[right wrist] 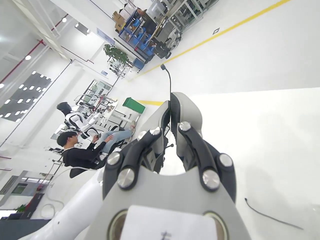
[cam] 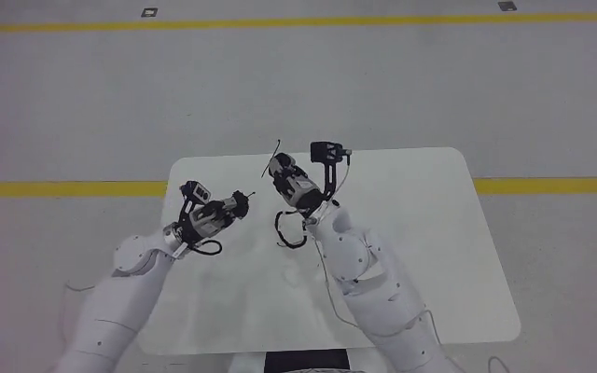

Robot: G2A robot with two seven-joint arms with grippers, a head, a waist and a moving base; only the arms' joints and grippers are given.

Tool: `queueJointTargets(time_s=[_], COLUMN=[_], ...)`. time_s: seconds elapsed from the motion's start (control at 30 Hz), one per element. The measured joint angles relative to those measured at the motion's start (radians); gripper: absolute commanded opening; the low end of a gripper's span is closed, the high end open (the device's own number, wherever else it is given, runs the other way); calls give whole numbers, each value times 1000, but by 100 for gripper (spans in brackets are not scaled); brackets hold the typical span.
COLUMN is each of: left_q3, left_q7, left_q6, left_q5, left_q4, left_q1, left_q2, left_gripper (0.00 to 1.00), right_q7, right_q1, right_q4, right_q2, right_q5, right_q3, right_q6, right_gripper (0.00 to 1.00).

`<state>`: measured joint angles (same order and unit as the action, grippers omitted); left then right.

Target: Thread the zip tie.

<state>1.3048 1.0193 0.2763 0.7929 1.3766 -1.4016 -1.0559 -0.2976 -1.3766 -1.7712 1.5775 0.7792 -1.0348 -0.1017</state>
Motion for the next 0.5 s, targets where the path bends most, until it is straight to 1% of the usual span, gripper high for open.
queueJointTargets(time_s=[0.1, 0.17, 0.43, 0.5], left_q3=[-26, -33, -33, -36], left_q7=[-10, -15, -16, -36], left_q6=[14, 34, 35, 33], left_q5=[-15, -33, -34, -52], left_q4=[-13, -16, -15, -5], left_q1=[29, 41, 41, 42], left_q2=[-6, -7, -7, -7], left_gripper=[0, 0, 0, 0], right_q7=[17, 19, 20, 31], right_q1=[-5, -6, -6, -8], right_q4=[-1, -2, -2, -3], right_q2=[-2, -2, -3, -7], right_q5=[7, 9, 10, 48], right_q3=[-1, -2, -2, -3], right_q6=[3, 3, 4, 13], right_gripper=[0, 0, 0, 0])
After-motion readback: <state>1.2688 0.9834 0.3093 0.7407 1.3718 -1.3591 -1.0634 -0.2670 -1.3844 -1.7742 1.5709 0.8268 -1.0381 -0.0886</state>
